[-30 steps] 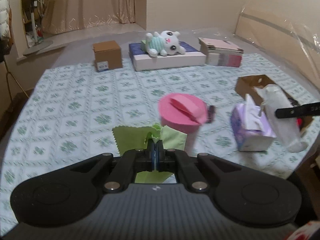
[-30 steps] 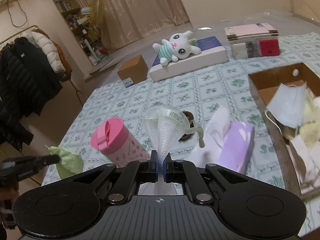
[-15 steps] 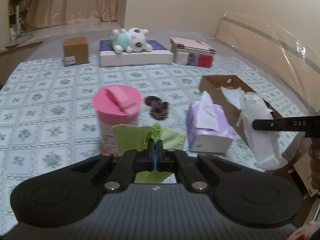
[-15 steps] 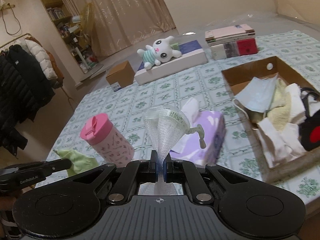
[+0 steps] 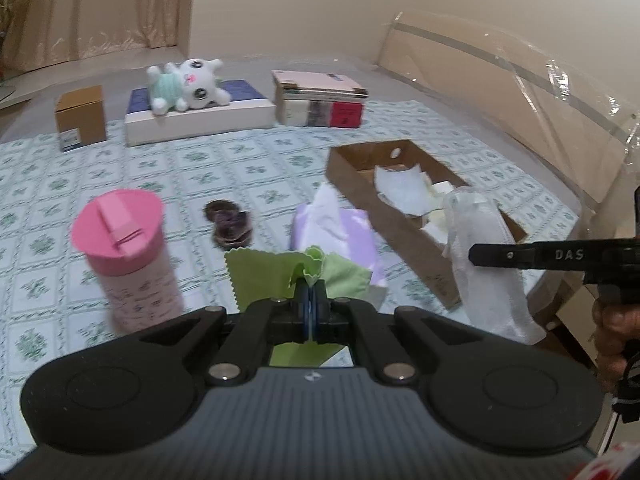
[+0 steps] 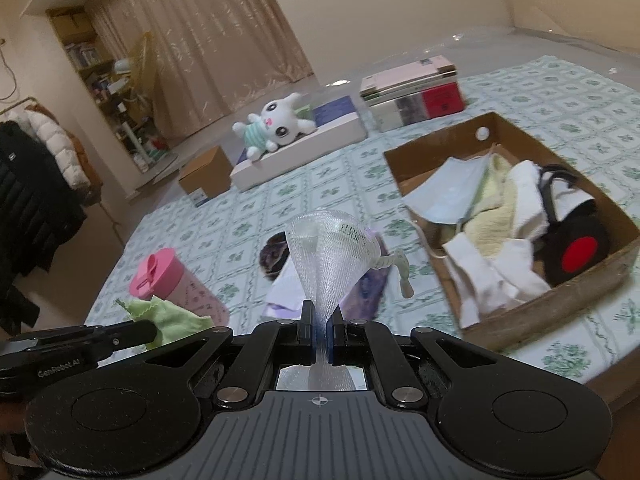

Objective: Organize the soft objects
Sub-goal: 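Carry the green cloth and plastic bag over the cardboard tray with both grippers, then open both grippers to drop the green cloth and plastic bag into the tray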

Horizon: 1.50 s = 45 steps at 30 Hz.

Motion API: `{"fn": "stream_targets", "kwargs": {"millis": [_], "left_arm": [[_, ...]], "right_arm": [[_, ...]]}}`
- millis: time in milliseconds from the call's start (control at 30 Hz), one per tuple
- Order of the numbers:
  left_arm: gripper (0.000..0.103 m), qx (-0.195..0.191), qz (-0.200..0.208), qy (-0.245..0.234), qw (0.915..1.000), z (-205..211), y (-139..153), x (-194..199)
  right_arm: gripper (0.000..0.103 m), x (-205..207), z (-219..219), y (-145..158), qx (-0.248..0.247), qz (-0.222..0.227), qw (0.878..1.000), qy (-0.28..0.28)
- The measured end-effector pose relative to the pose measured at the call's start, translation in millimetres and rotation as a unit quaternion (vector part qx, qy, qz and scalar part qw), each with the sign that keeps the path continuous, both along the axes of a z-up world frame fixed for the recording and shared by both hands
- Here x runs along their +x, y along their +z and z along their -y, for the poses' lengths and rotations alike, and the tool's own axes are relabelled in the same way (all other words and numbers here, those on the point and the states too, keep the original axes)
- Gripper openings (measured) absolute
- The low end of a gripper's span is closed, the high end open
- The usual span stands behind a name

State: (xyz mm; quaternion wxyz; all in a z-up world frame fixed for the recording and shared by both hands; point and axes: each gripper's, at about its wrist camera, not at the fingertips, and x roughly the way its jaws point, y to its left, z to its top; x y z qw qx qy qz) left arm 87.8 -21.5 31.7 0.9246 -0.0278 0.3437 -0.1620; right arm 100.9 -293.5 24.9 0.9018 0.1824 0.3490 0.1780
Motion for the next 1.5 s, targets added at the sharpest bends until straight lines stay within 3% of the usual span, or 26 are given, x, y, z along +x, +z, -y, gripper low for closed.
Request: {"fn": "stream_targets", "kwargs": {"millis": [500,967,1200,1500], "left_arm": [[0.001,-0.019,0.006,-0.069,0.9974,68.2,13.6,21.4],[0.001,-0.035,0.004,-0.118,0.9924,139.8,21.4,71.0],[0.001,-0.043,0.000,-0.123,0.9915,167.4,21.3,108.3],[0.001,-0.045,0.007,-0.108,0.9931,191.7,20.0,176.6]], "right_arm": [[0.005,-4.0,52.1,3.5,-0.012,0.008,0.998,-0.054],[0.005,12.5,116.7,8.9,-0.043,0.015,0.994,-0.102],[0.005,40.1,134.5,11.3,-0.079,0.023,0.992,-0.094],[0.005,108.4,141.0,12.1,-0.148,0.041,0.988,-0.034]]}}
